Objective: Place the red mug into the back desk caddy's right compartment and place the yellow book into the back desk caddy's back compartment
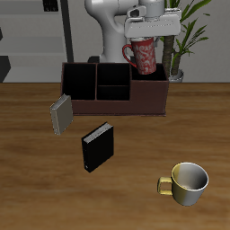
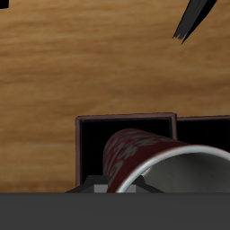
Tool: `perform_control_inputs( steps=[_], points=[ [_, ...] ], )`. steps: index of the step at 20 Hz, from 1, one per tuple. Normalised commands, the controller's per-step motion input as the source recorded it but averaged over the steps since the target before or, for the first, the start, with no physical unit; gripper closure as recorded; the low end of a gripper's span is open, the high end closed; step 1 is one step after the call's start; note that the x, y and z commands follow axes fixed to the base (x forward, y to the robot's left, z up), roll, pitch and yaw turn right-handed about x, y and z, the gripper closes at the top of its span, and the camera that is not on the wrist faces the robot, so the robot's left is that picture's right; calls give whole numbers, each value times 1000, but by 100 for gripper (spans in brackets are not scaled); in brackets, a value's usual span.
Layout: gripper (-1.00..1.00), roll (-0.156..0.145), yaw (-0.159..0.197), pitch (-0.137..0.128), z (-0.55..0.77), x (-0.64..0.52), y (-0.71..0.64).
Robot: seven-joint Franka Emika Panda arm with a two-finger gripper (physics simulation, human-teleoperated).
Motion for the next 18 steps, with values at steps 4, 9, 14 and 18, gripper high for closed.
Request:
perform_control_inputs(
  steps=[4, 9, 14, 18],
  points=[
    [100, -19, -36, -18, -53, -19, 25],
    [100, 13, -20, -7, -76, 19, 63],
    [100, -13, -34, 10, -233, 21, -24],
    [100, -15, -55, 20, -175, 33, 8]
  ],
)
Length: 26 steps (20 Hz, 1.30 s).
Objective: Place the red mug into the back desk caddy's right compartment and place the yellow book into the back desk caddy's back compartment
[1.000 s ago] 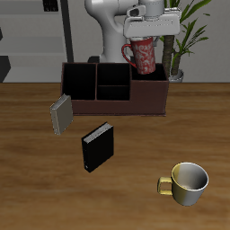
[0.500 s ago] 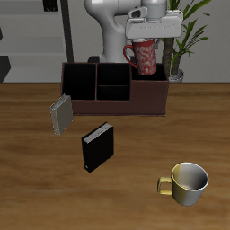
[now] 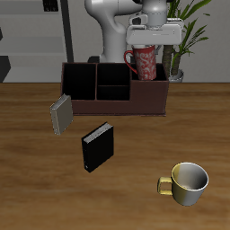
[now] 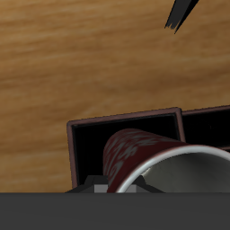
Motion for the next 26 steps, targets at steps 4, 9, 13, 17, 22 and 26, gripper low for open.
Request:
perform_control_inputs(
  steps=[4, 9, 13, 17, 22, 26],
  points=[
    [100, 34, -3, 14, -169, 5, 153],
    [100, 29, -34, 20, -121, -39, 159],
    [100, 13, 11, 20, -169, 59, 29],
    [100, -19, -3, 12, -176, 69, -8],
    [100, 3, -23, 29, -220, 31, 60],
    [100, -39, -29, 17, -184, 42, -84]
  ],
)
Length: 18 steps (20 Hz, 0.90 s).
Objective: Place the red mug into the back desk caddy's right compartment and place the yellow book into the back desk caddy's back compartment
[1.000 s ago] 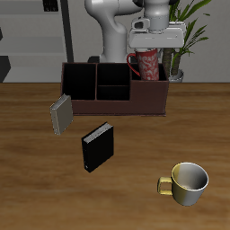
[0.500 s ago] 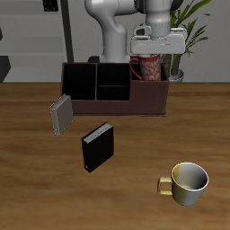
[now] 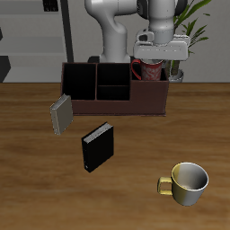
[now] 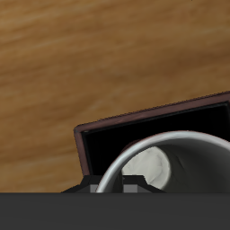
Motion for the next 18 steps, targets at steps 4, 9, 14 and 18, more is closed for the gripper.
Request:
perform_control_inputs(
  steps=[4, 9, 14, 18],
  points=[
    [100, 52, 22, 23, -189, -38, 197],
    [100, 24, -6, -20, 47, -81, 79],
    [100, -39, -23, 19, -96, 80, -119],
    [-100, -35, -15, -5, -36, 1, -90]
  ],
)
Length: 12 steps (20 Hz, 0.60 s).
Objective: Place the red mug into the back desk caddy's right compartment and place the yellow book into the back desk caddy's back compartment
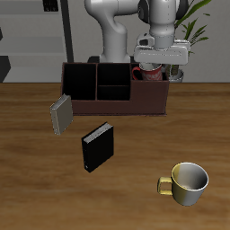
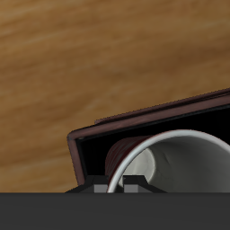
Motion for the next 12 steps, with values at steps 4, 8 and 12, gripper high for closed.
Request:
perform_control_inputs(
  steps=[4, 8, 12],
  points=[
    [-100, 11, -41, 25, 20, -27, -32],
    [-100, -4, 12, -7, 15, -13, -47],
    [-100, -8, 12, -20, 111, -14, -53]
  ],
)
